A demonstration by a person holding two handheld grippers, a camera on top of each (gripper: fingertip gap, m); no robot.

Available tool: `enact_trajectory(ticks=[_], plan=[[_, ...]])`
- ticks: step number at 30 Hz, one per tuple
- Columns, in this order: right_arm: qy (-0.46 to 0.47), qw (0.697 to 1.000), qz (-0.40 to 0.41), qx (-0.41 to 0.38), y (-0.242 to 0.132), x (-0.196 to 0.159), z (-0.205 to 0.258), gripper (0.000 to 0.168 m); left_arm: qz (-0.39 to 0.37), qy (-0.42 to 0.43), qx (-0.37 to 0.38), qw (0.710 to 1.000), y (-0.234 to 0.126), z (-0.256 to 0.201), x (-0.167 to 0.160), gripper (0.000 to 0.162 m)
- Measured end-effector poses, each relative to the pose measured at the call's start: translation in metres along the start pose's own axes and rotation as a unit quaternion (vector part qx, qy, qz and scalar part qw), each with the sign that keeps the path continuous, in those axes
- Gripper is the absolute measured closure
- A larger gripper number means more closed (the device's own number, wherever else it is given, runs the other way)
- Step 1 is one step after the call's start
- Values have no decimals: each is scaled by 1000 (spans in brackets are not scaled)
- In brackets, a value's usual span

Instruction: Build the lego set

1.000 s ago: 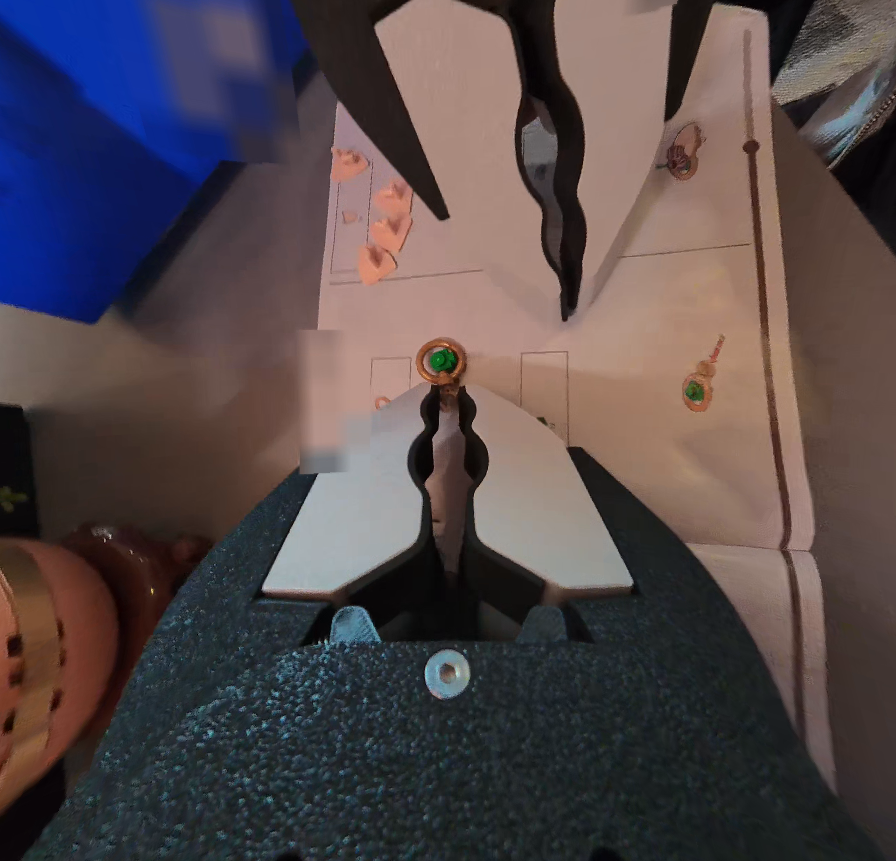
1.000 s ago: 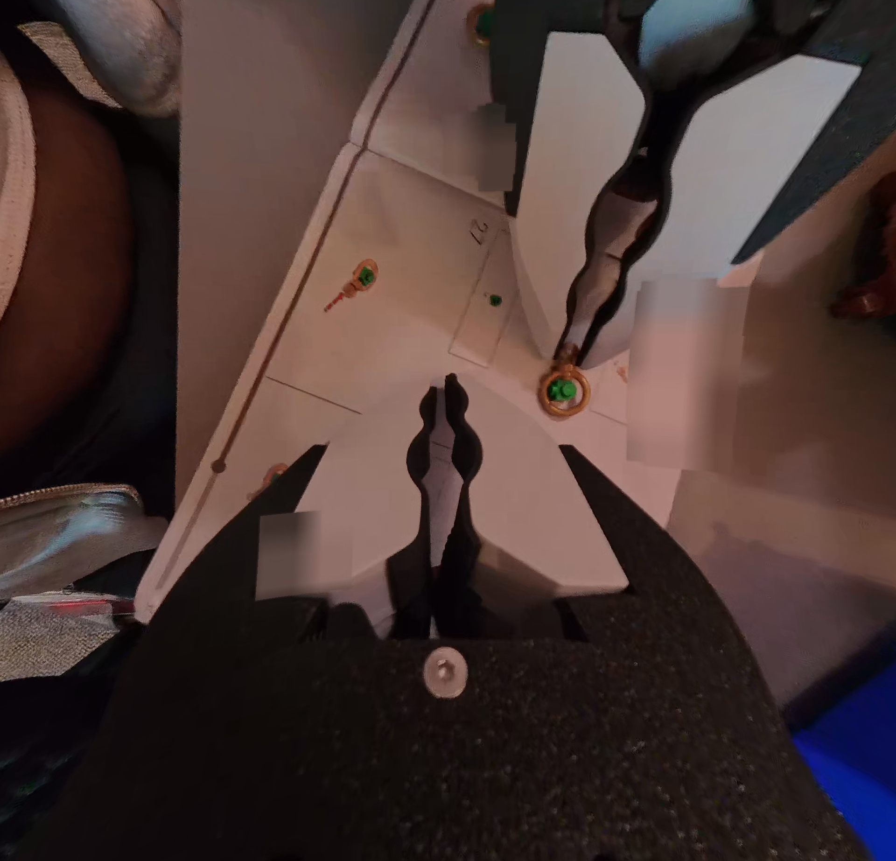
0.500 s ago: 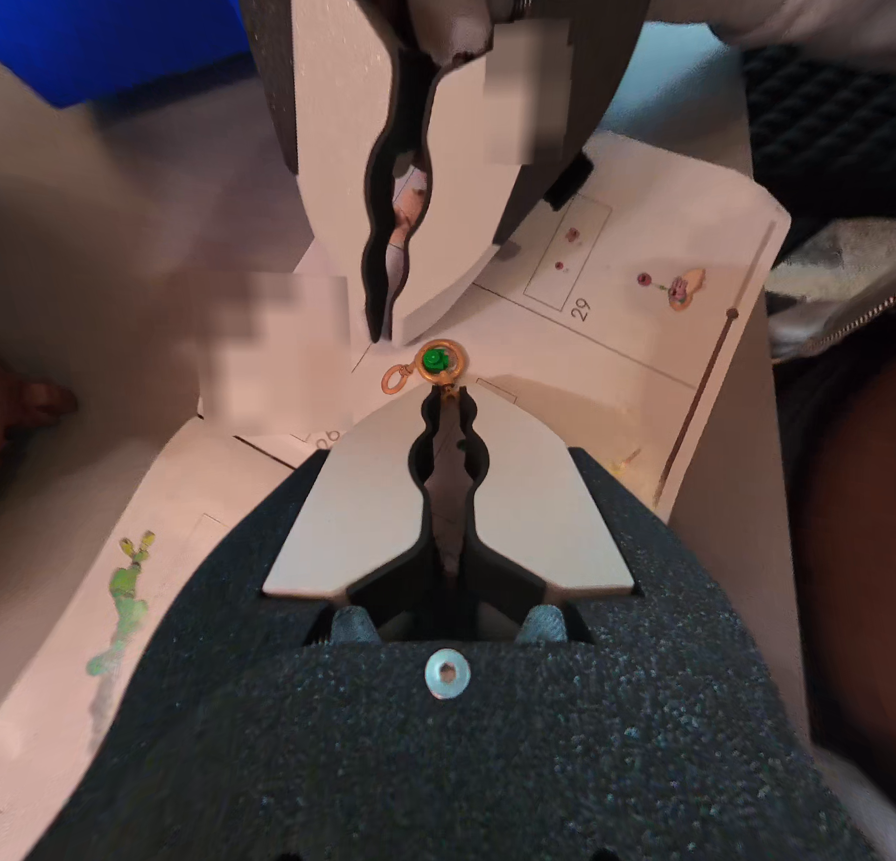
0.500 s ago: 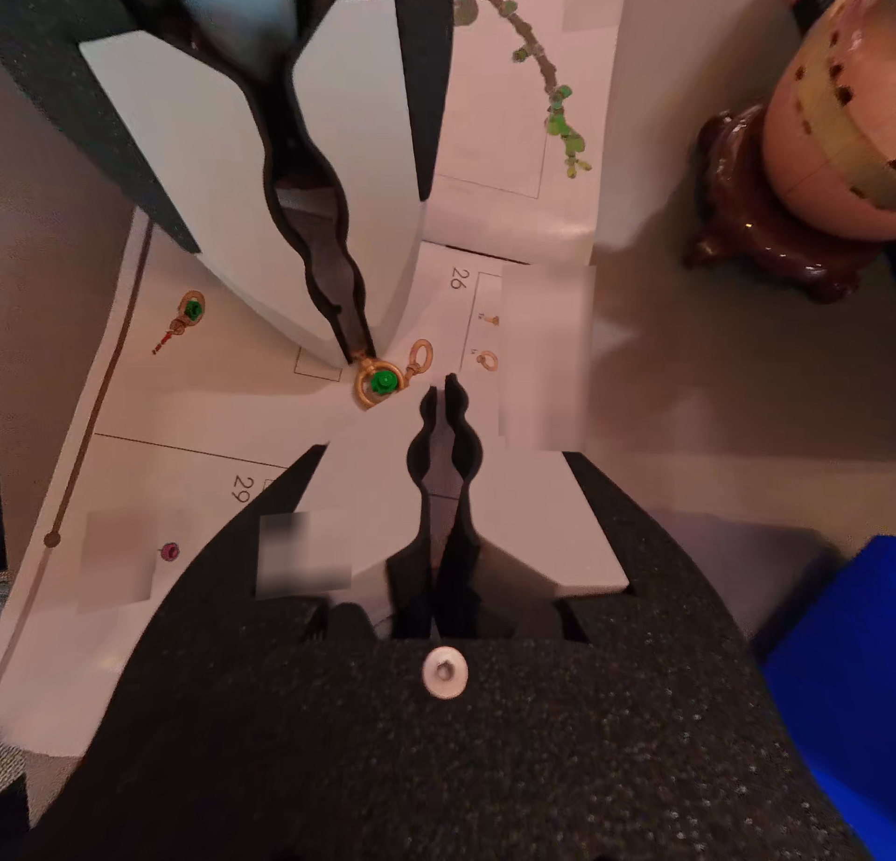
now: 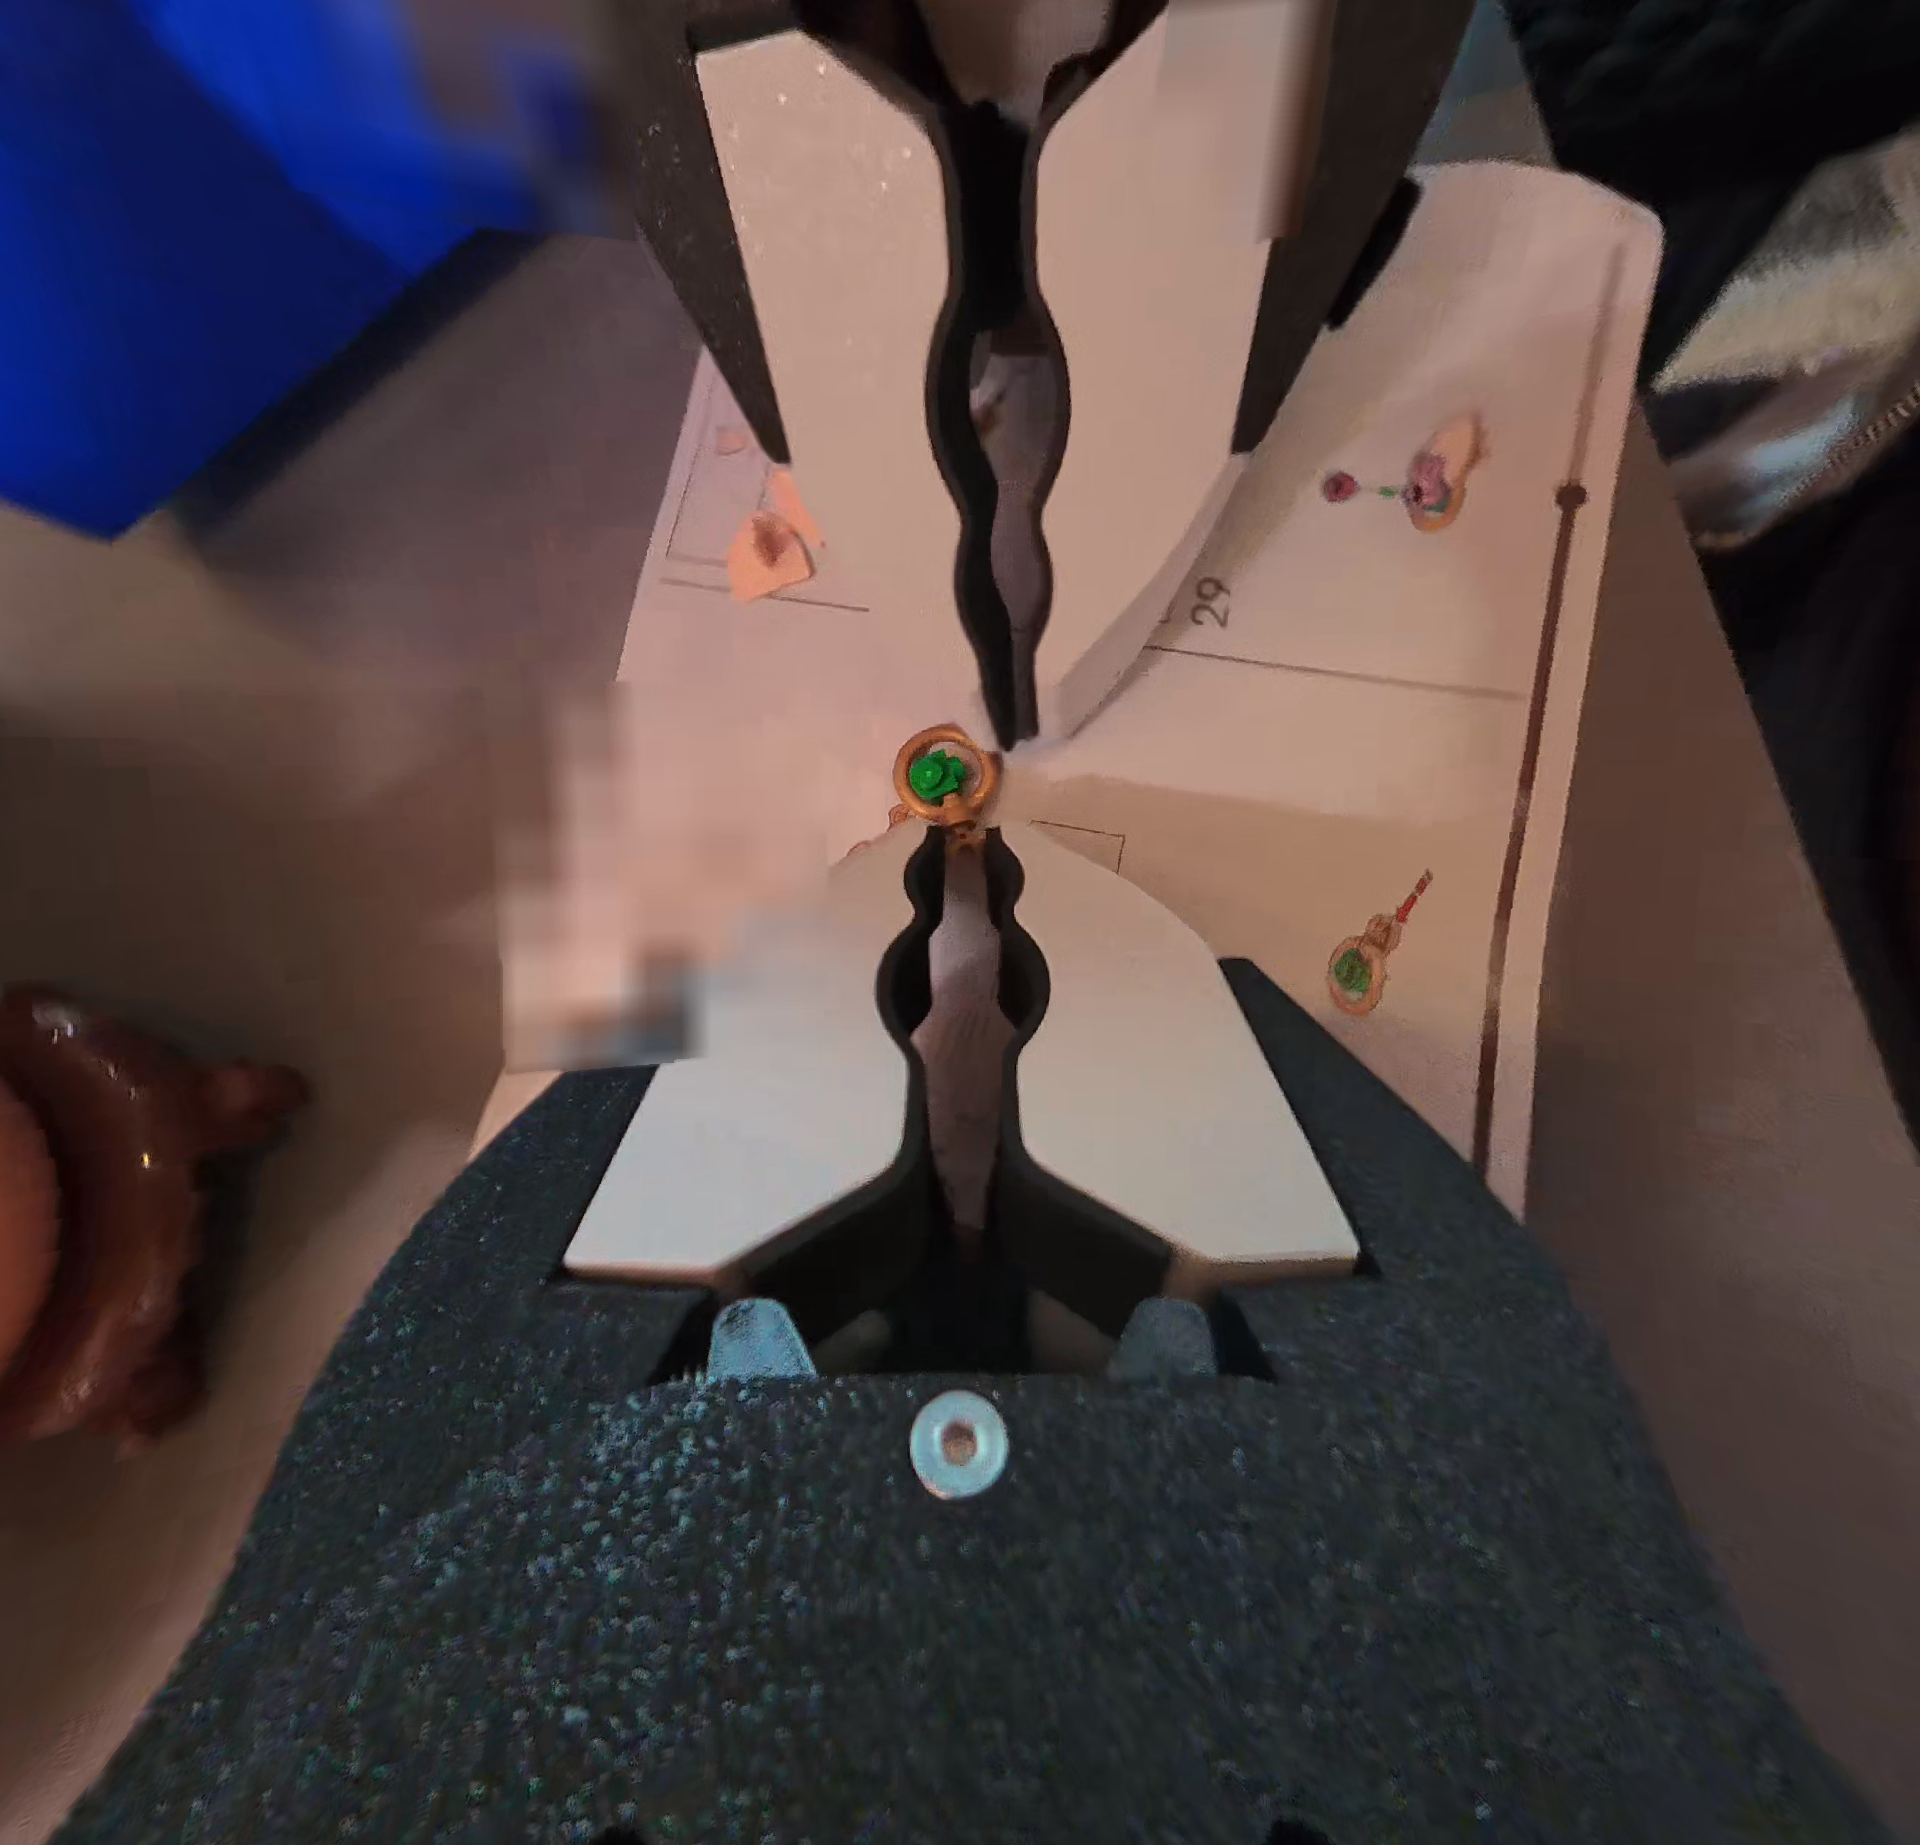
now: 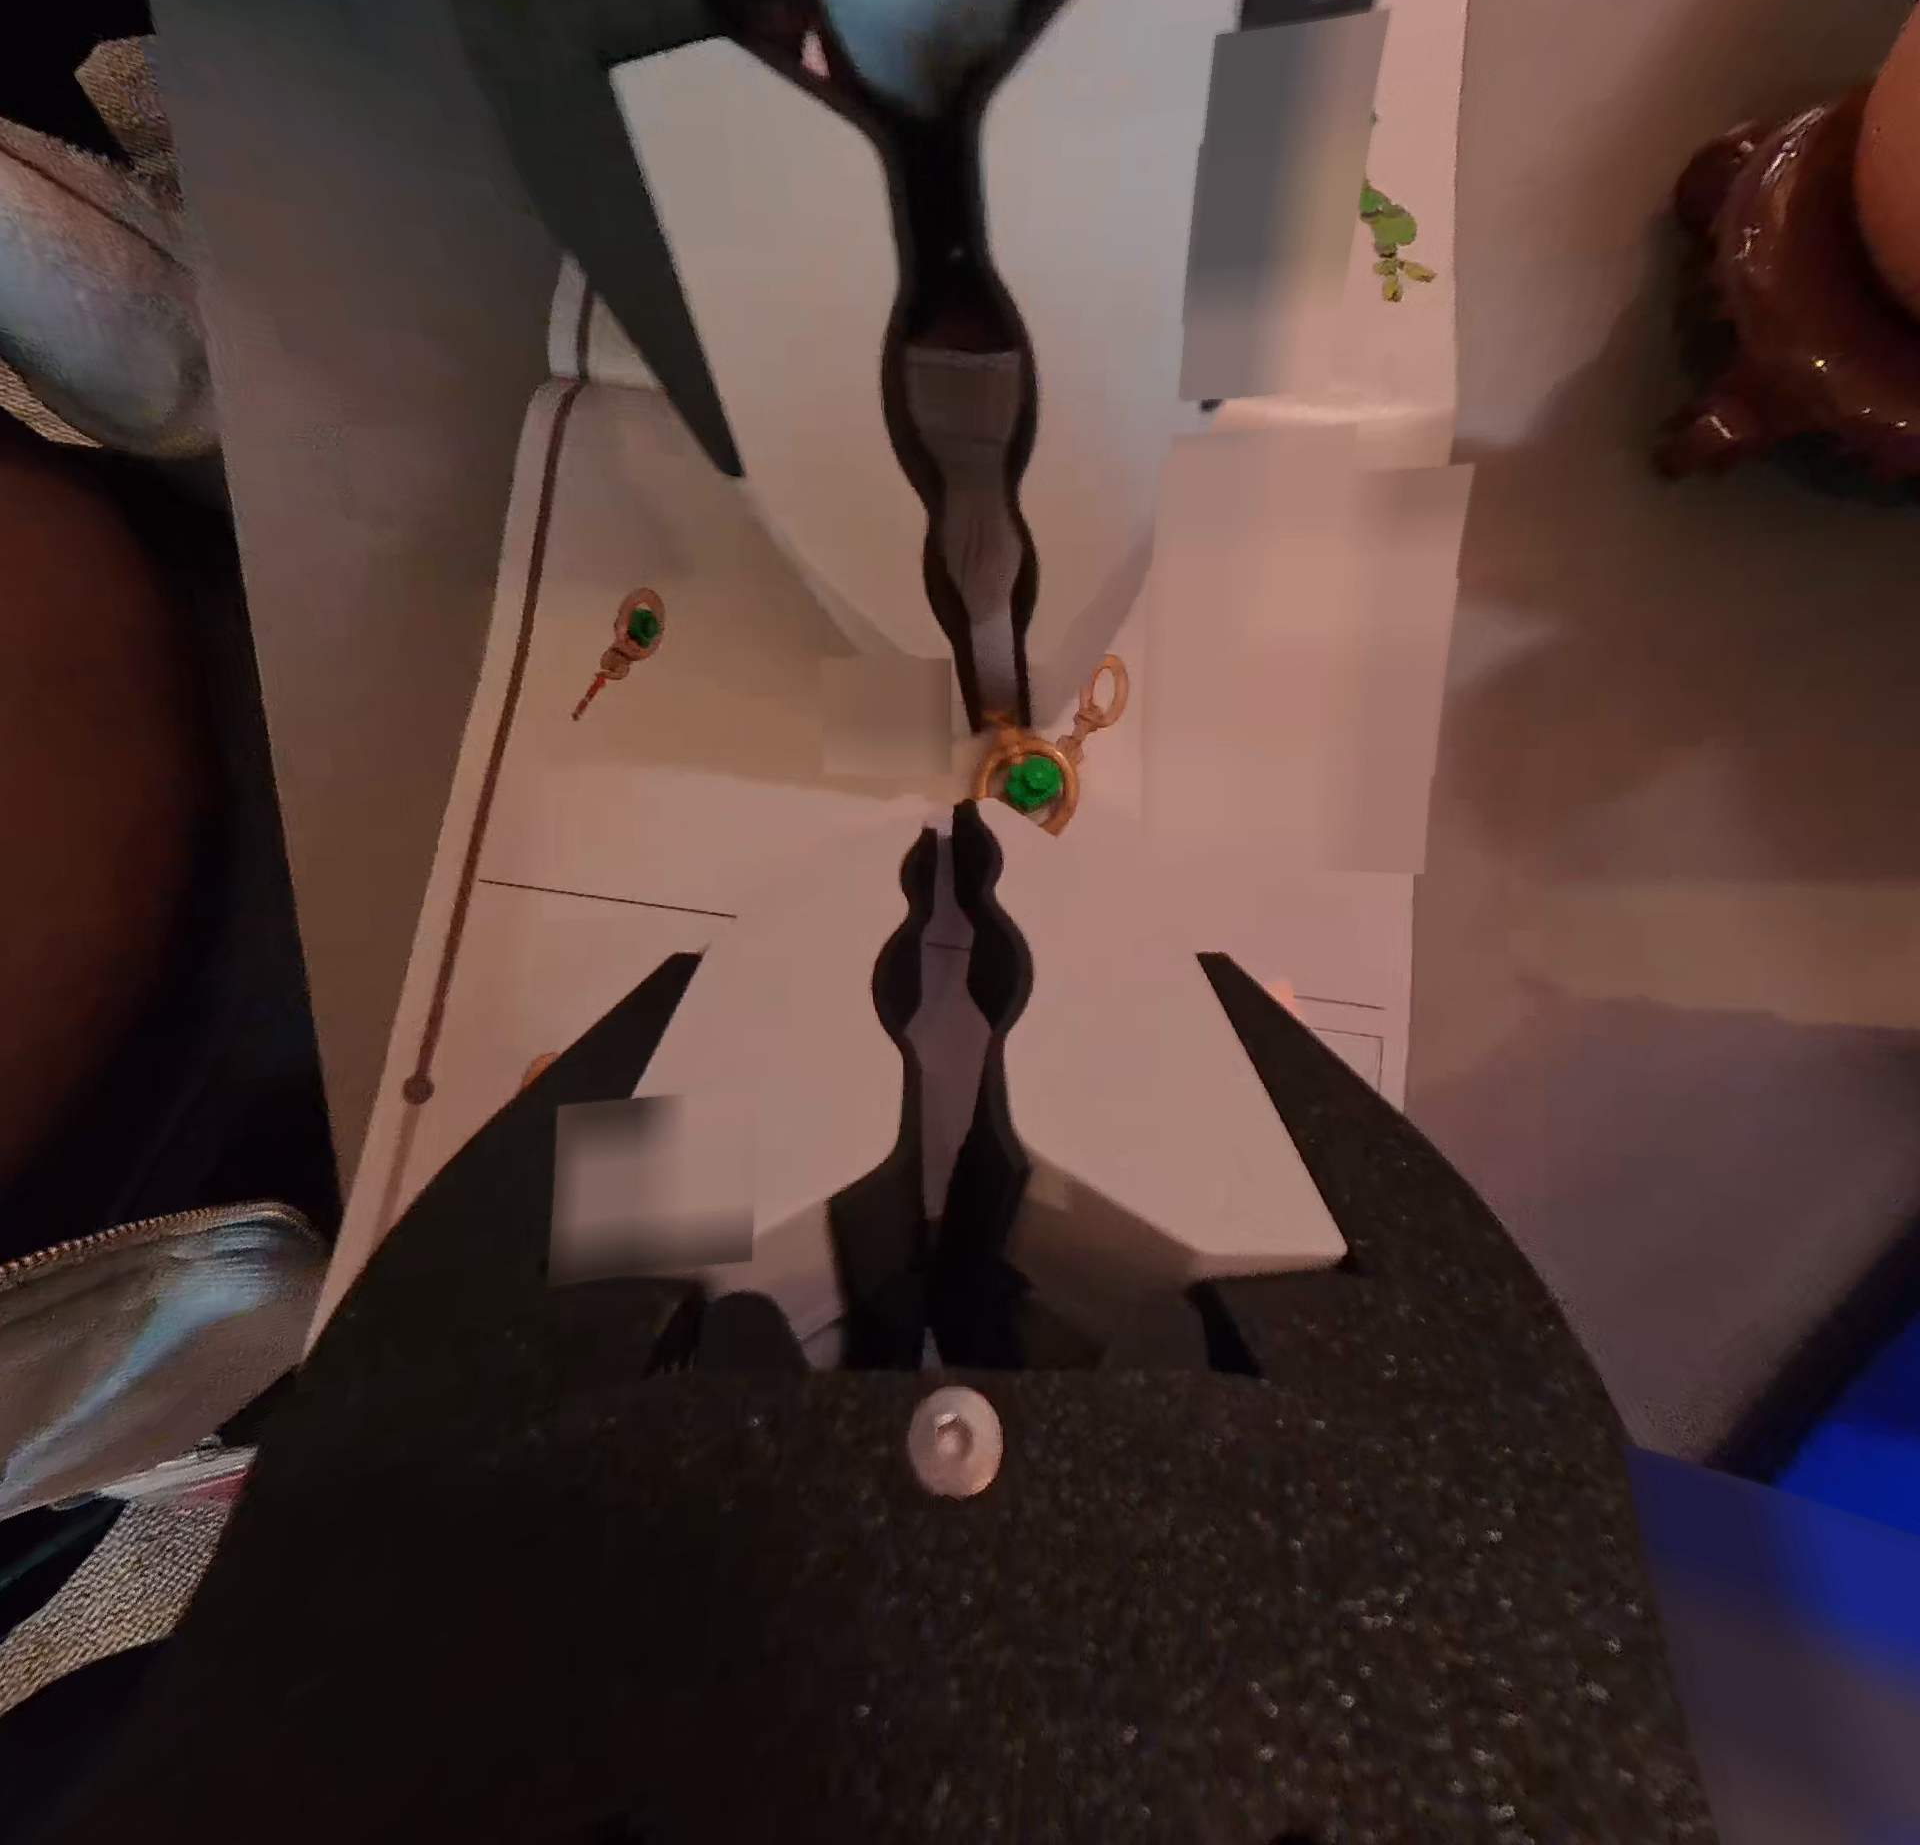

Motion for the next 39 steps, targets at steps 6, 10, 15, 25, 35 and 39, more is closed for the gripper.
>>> enact_trajectory(ticks=[6, 10, 15, 25, 35, 39], plan=[[42, 998, -26, -31, -8, 2, -15, 165, 14, 11, -36, 999, 0, 4, 0, 155], [65, 998, -21, -20, -2, 2, -14, 165, 9, -7, -19, 1000, 0, 3, 0, 155], [105, 994, -18, -7, 0, 4, -8, 164, 2, -32, -1, 999, -1, 4, -2, 155], [150, 988, -27, -26, 3, 3, -6, 164, 1, -53, 23, 998, -1, 2, -2, 155], [181, 982, -32, -40, 2, 1, -7, 164, -3, -82, 42, 996, -2, 0, -3, 155], [189, 981, -49, -24, 5, 8, -3, 164, -2, -96, 49, 994, -2, -3, -1, 155]])
Point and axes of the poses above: each gripper's, where its closed fingertips meet, y out along the fingers, x out of its top, z = x × y across the jaws, the point moved 4 cm from there along -y, back along the fingers, and after that the axes turned 9 degrees about -y, right-handed, at the moved point
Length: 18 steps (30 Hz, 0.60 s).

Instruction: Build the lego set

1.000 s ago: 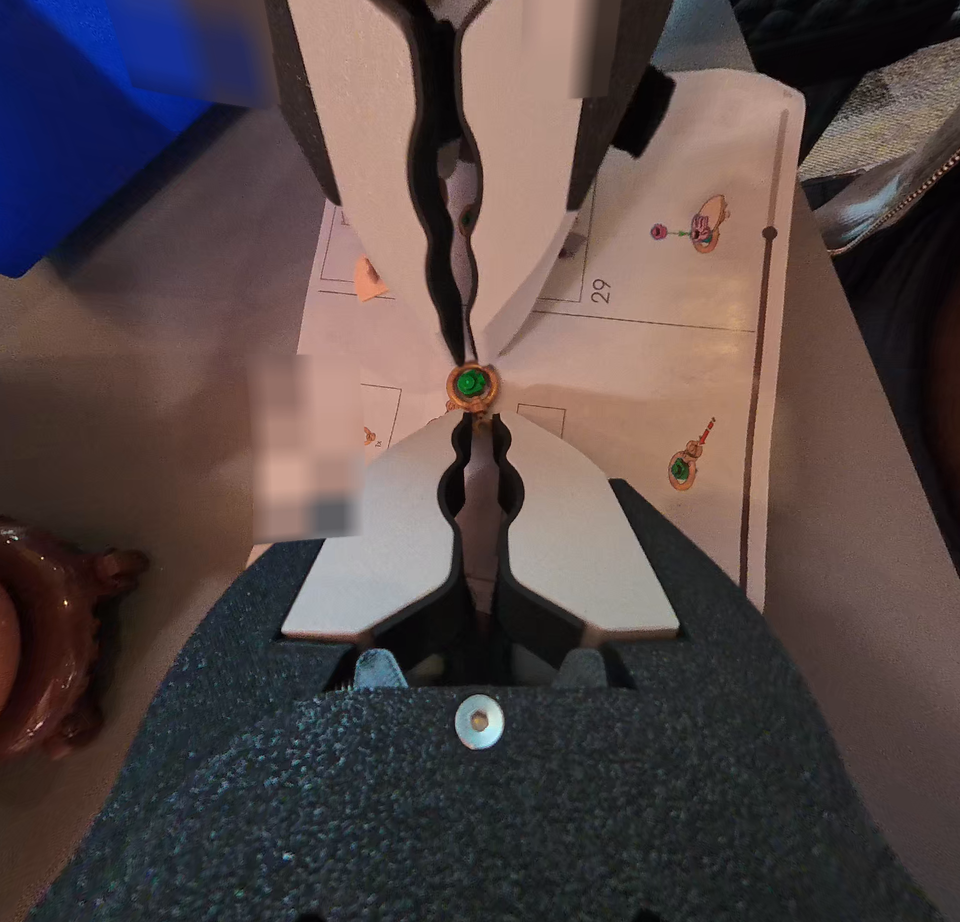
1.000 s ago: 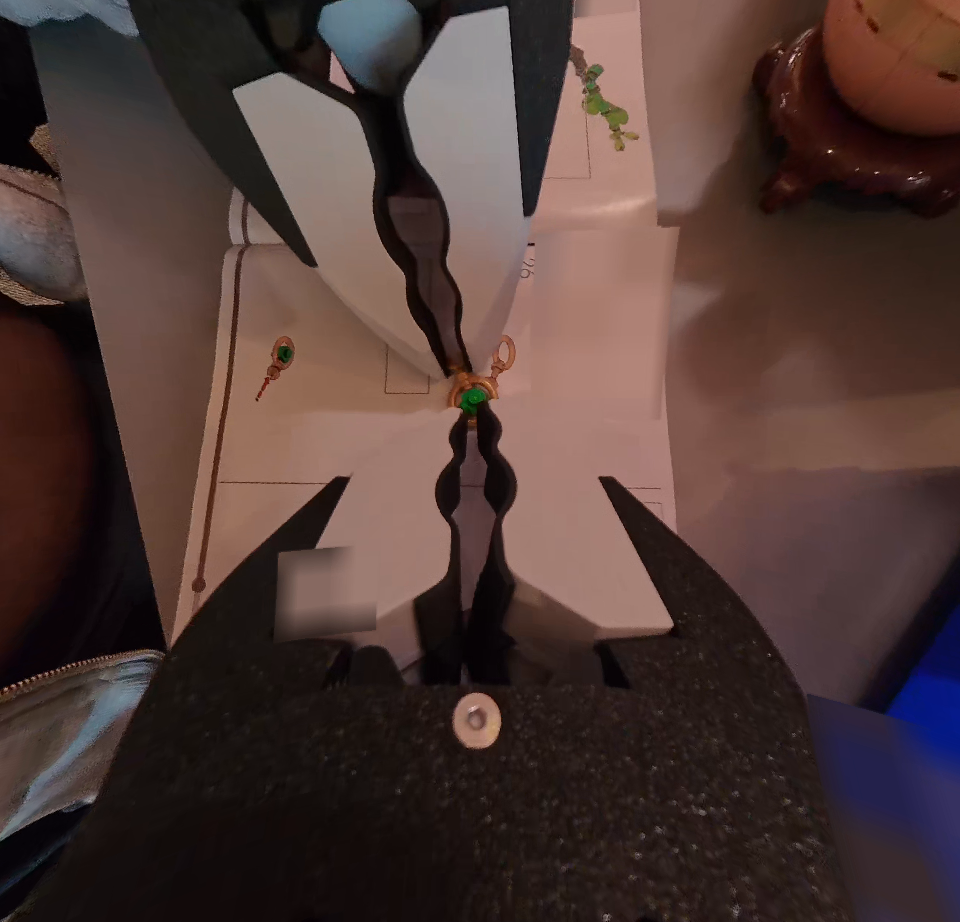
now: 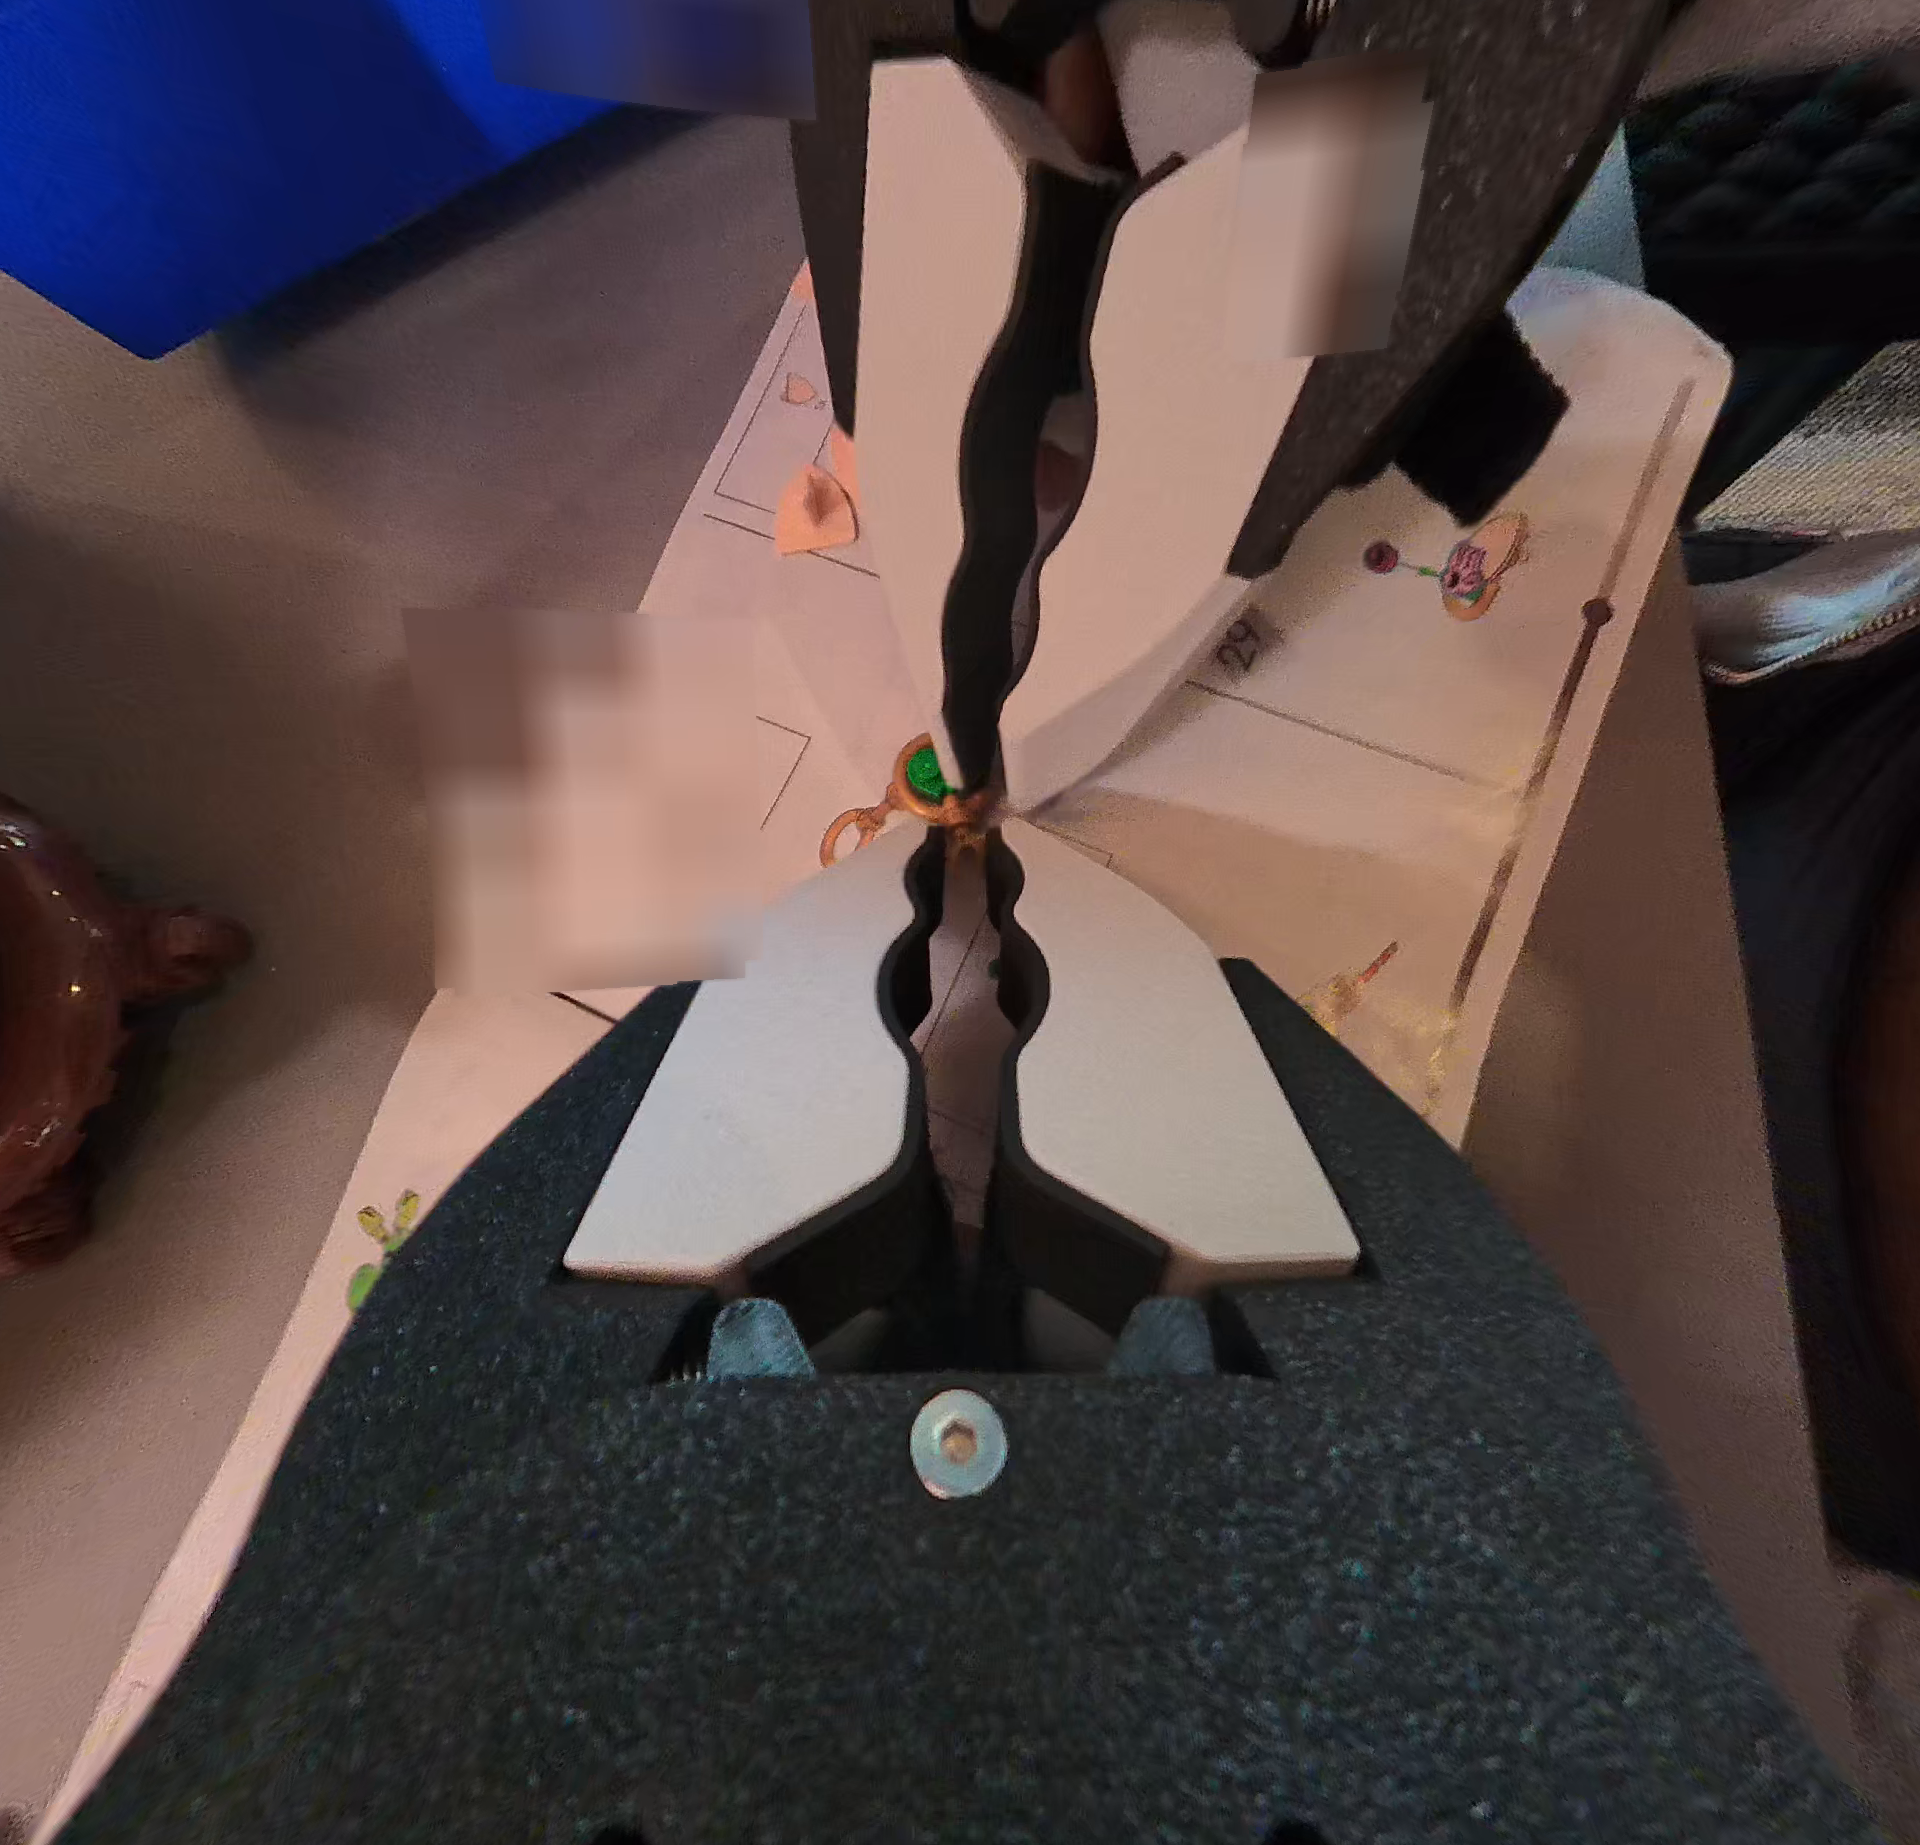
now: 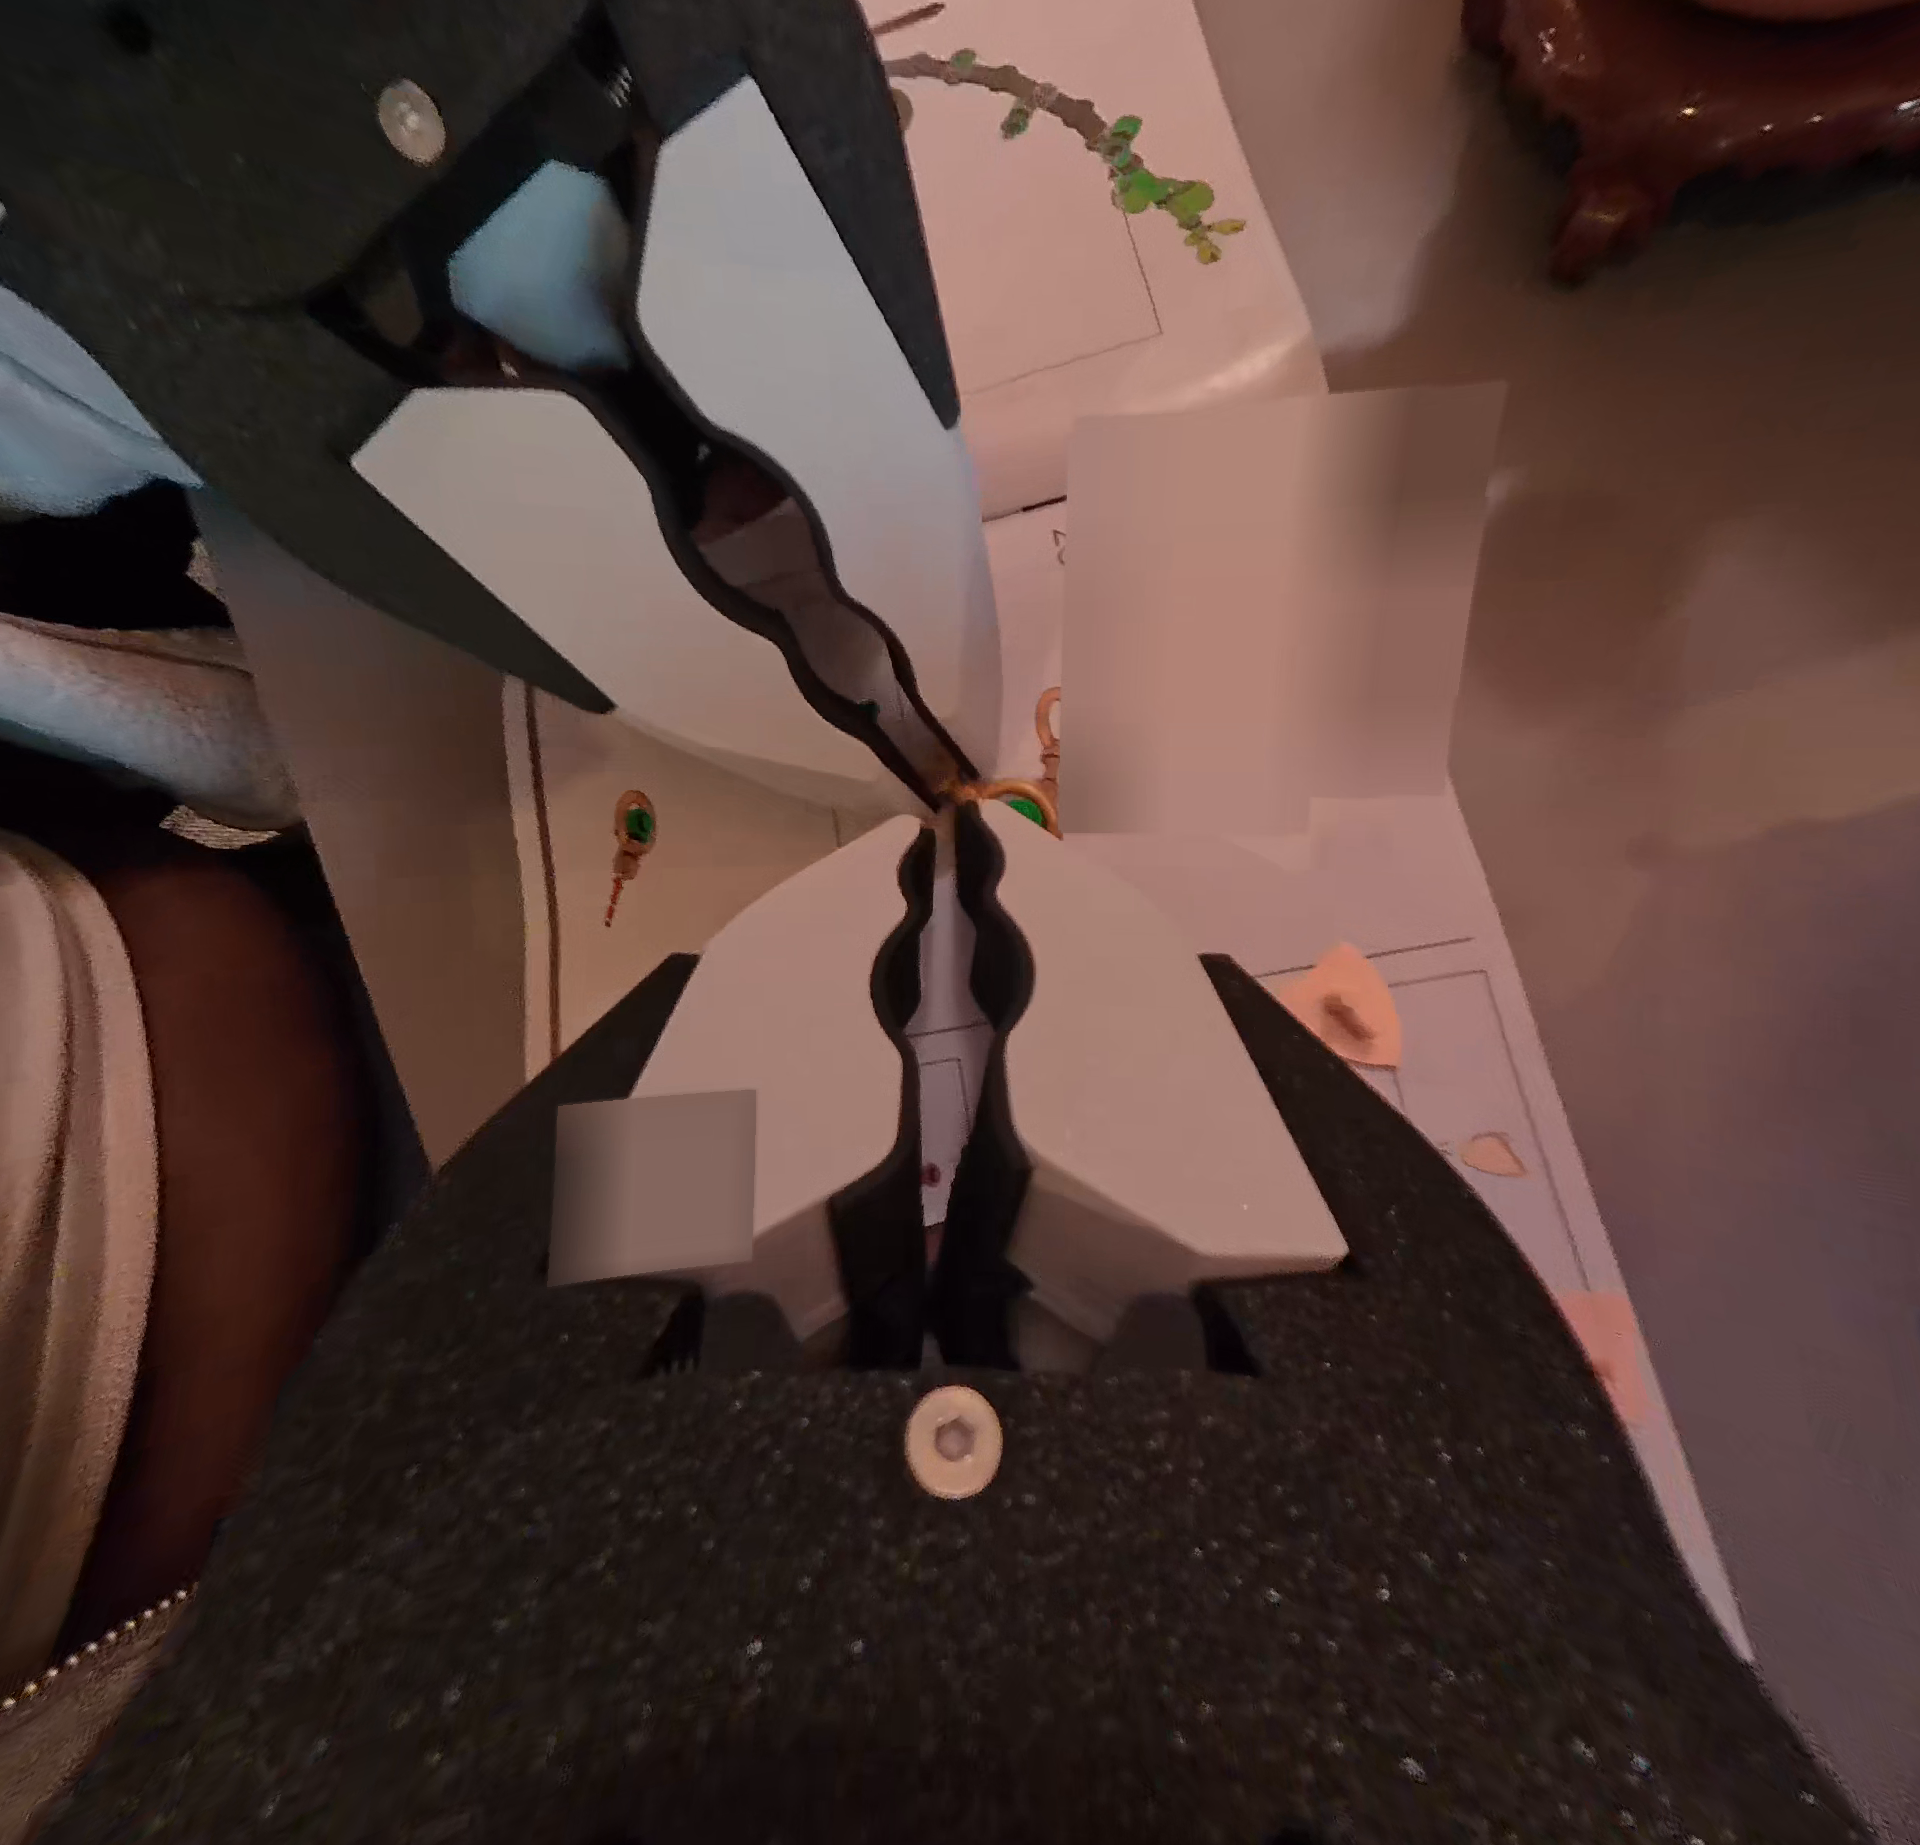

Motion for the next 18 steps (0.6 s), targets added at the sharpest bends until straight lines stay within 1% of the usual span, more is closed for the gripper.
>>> enact_trajectory(ticks=[6, 9, 11, 12, 15, 18], plan=[[-10, 1000, -7, 4, -7, -1, 1, 164, -6, -21, 9, 1000, 0, -2, -3, 155], [-92, 996, -12, -12, -14, 3, -4, 165, -5, -28, 17, 999, -1, -1, -4, 155], [-173, 985, -3, -29, -16, 5, -11, 165, -5, -46, 20, 999, -1, -3, -5, 155], [-198, 980, 8, -32, -15, 4, -15, 165, -5, -56, 21, 998, -1, -6, -5, 155], [-196, 980, 34, -5, -5, 3, -18, 165, -9, -76, 28, 997, -1, -8, -5, 155], [-216, 976, 22, -7, 1, 8, -20, 165, -14, -86, 28, 996, -1, -9, -5, 155]])
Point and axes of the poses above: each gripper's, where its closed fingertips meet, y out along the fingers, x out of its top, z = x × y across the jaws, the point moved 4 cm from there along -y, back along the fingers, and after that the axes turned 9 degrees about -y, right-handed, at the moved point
